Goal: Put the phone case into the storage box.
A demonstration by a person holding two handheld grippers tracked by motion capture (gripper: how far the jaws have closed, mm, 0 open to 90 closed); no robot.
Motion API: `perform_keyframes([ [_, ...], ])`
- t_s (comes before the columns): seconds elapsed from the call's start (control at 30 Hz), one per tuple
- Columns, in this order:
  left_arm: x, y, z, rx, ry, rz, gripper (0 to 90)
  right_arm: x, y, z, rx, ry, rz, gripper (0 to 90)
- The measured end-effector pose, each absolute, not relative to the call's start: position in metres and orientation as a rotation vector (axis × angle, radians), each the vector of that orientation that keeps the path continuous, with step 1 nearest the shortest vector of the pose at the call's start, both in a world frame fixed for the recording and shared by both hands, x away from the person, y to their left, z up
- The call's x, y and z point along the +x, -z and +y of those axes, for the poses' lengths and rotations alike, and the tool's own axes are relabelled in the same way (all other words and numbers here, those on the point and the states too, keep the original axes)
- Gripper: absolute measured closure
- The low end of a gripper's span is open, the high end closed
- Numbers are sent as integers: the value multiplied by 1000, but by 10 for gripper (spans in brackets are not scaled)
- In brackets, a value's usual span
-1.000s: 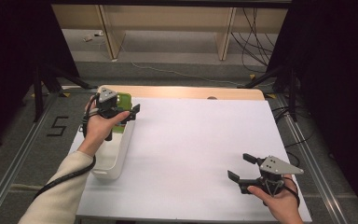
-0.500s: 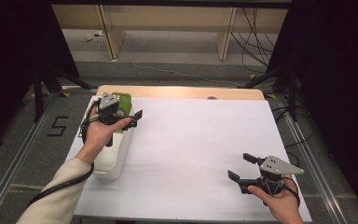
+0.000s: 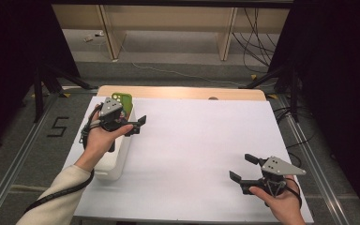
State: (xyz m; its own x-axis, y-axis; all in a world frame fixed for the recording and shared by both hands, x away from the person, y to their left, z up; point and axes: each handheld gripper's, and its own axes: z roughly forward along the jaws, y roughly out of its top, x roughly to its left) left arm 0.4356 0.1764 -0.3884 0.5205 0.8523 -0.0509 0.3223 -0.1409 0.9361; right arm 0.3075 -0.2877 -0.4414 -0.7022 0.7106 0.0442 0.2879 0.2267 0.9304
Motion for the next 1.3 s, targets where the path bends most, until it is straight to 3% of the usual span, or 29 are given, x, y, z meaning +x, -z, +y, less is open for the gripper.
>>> perform_keyframes([
  [1.3, 379, 395, 167, 1734, -540, 827, 0, 308, 442, -287, 921, -1471, 2117, 148],
])
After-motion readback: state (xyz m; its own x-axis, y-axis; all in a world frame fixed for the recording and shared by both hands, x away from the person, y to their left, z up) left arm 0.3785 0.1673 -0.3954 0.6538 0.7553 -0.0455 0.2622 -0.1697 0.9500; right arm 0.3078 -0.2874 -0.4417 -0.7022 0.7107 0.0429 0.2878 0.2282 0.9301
